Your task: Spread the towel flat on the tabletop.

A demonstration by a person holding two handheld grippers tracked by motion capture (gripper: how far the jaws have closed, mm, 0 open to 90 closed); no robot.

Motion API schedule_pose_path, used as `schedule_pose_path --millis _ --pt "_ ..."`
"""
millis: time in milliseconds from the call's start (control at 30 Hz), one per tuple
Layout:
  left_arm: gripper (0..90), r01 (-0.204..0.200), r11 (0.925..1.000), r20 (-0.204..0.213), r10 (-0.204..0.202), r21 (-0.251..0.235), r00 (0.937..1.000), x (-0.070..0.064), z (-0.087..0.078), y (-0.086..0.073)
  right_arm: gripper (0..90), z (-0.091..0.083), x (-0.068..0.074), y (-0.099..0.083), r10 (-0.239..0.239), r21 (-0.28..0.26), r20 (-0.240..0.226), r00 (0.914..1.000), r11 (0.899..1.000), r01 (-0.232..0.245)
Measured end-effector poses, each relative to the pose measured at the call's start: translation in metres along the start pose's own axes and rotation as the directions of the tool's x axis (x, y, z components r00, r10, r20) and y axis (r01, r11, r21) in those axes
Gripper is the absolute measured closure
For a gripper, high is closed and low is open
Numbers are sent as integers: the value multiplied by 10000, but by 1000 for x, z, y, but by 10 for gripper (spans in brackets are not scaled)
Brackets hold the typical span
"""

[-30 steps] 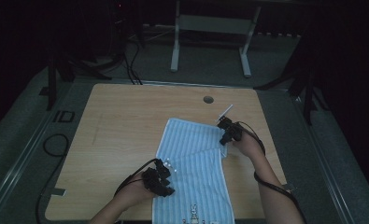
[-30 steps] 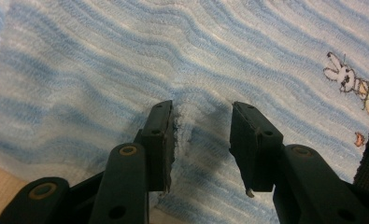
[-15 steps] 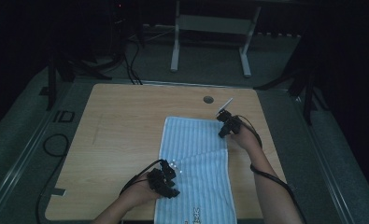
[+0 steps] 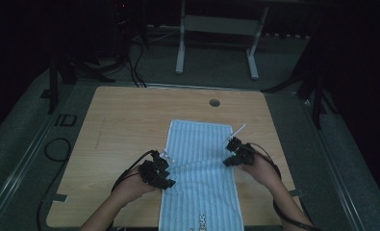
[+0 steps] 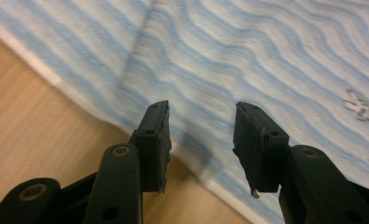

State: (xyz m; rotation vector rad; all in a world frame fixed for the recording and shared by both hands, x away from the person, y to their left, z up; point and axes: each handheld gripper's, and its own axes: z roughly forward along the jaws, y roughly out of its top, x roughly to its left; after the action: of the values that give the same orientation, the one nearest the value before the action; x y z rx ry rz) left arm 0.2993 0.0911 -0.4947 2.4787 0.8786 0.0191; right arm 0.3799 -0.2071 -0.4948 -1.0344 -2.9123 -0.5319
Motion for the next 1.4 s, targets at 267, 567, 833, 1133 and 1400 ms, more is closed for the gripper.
schedule_pose_path --millis 267,567,833,1133,1400 --pt "560 -417 9955 -1306 527 856 9900 20 16 41 893 21 23 -28 -279 401 61 9996 9988 276" --pt "560 582 9935 -1726 -407 979 9841 62 57 80 897 19 21 -31 -270 506 63 9996 9984 267" --pt "558 737 9925 -1847 -547 979 9813 75 71 93 896 14 13 -43 -200 621 117 9997 9979 193" --pt "558 1010 9909 -1975 -818 890 9769 89 78 111 895 11 -14 -38 262 789 132 9996 9965 -271" --pt "557 1404 9876 -2088 -1232 696 9702 102 80 117 895 13 -39 -19 743 993 262 9969 9921 -766"
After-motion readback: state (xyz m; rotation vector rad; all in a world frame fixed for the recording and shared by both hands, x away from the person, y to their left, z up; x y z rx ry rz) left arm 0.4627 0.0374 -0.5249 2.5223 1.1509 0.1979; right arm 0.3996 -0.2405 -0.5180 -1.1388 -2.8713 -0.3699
